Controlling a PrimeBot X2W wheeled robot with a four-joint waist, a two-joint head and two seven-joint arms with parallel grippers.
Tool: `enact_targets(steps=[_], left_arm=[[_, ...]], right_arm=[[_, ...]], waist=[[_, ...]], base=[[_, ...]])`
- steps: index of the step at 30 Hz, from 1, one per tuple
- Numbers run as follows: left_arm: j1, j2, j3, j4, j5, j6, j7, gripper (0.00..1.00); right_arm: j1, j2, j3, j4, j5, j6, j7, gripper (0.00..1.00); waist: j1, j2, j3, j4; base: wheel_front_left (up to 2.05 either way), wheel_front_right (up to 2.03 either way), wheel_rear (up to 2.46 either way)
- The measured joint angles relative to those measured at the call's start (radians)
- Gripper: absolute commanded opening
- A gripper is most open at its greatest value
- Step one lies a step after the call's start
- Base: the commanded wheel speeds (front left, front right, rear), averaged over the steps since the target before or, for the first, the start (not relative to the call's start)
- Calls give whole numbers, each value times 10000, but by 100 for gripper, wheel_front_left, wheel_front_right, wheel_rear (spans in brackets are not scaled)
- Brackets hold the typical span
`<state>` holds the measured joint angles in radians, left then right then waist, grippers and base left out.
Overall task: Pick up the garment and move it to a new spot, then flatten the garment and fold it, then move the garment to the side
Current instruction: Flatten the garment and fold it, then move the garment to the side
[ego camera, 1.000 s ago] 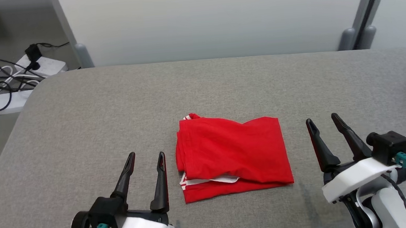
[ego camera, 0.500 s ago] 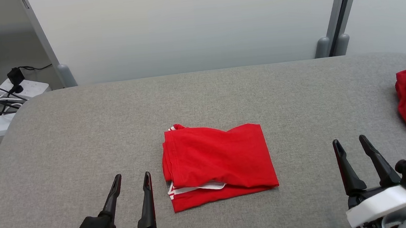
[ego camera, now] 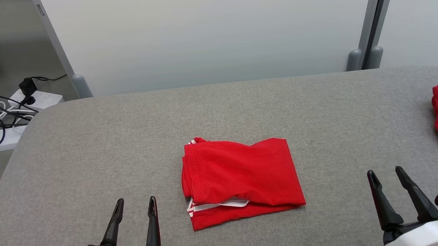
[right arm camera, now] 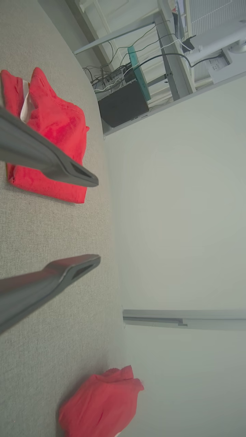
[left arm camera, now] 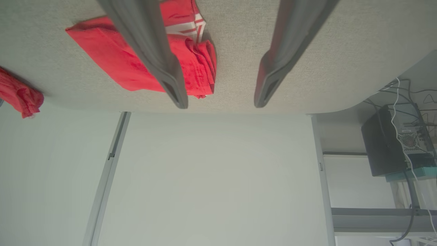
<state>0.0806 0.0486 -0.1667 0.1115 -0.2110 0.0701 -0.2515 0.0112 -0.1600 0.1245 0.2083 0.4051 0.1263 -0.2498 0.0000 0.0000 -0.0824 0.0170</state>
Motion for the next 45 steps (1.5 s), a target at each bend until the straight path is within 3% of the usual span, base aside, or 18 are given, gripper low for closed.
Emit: enact_targets(steps=[14,19,30,45], left_arm=[[39,4,-79,-2,13,0,0,100],[69,4,-84,-10,44,0,0,100],[-169,2,-328,-35,234,-130,0,100],[-987,0,-721,-228,245,-153,0,100]], right_arm=[[-1,-63,140,29,119,0,0,100],[-68,-59,274,414,702,2,0,100],[-2095,-192,1289,2719,2579,0,-2,100],[-4637,-779,3772,5221,5219,0,481,100]], waist=[[0,0,3,201],[0,0,81,213],[0,0,551,612],[0,0,1742,1450]], base=[[0,0,0],[0,0,0],[0,0,0],[0,0,0]])
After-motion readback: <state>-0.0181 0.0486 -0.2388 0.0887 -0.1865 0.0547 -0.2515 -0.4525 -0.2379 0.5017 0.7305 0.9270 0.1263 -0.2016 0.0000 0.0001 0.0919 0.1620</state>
